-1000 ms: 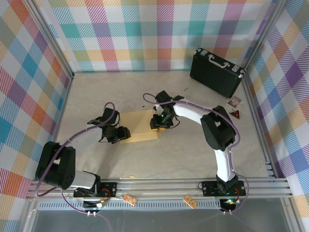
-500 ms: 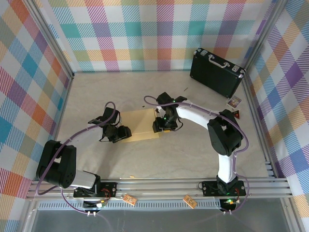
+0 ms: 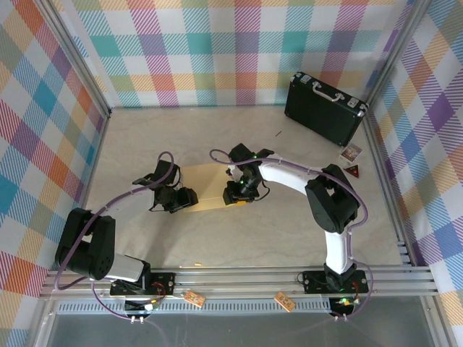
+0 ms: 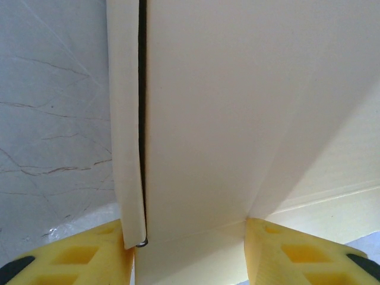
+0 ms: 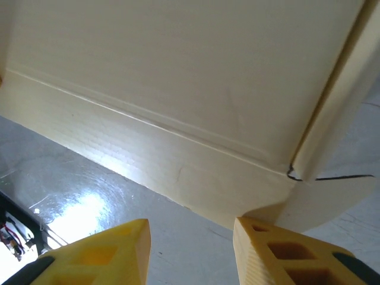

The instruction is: Fold the paper box

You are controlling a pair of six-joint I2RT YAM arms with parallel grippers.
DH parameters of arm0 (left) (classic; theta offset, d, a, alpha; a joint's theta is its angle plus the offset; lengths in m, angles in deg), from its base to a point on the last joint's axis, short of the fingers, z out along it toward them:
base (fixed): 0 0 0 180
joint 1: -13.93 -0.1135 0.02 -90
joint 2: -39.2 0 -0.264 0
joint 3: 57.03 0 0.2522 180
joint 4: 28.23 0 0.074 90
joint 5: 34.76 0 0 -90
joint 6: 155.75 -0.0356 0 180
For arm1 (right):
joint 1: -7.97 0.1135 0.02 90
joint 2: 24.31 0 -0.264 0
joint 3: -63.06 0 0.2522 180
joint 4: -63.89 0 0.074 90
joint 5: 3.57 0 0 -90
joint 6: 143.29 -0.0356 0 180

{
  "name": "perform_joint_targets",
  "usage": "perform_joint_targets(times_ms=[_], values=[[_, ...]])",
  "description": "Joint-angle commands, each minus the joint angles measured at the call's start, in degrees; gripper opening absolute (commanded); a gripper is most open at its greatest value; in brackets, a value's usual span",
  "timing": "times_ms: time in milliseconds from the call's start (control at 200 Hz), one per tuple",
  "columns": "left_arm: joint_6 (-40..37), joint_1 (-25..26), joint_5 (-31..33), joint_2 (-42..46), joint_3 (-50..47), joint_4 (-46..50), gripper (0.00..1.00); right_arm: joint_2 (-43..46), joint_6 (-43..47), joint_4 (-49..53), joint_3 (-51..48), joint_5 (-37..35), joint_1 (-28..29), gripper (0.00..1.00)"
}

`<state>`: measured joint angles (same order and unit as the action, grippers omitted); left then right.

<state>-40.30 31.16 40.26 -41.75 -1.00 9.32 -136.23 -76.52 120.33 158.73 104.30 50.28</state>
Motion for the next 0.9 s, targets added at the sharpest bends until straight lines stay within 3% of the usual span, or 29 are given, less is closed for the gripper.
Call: perform_joint_targets(times_ms=[0, 135, 265, 505, 895], values=[[-1.0, 0.5, 0.0, -0.8, 0.4, 1.8, 0.49, 1.4, 1.3, 3.8, 2.3, -7.1, -0.2, 0.43], [-1.1, 0.5, 0.0, -1.0, 0.4, 1.7, 0.49, 4.8, 2.4, 2.9, 0.0, -10.7, -0.8, 0.51], [-1.1, 0.5, 0.0, -1.0, 0.5, 1.8, 0.49, 1.7, 2.6, 2.6, 0.2, -9.1, -1.4, 0.51], [-1.1, 0.5, -0.1, -1.0, 0.4, 1.7, 0.49, -2.7, 2.0, -1.5, 0.7, -2.1, -1.3, 0.44], [-0.9, 0.5, -0.9, -1.2, 0.5, 1.5, 0.49, -1.6, -0.8, -5.2, -0.2, 6.7, -1.3, 0.35]])
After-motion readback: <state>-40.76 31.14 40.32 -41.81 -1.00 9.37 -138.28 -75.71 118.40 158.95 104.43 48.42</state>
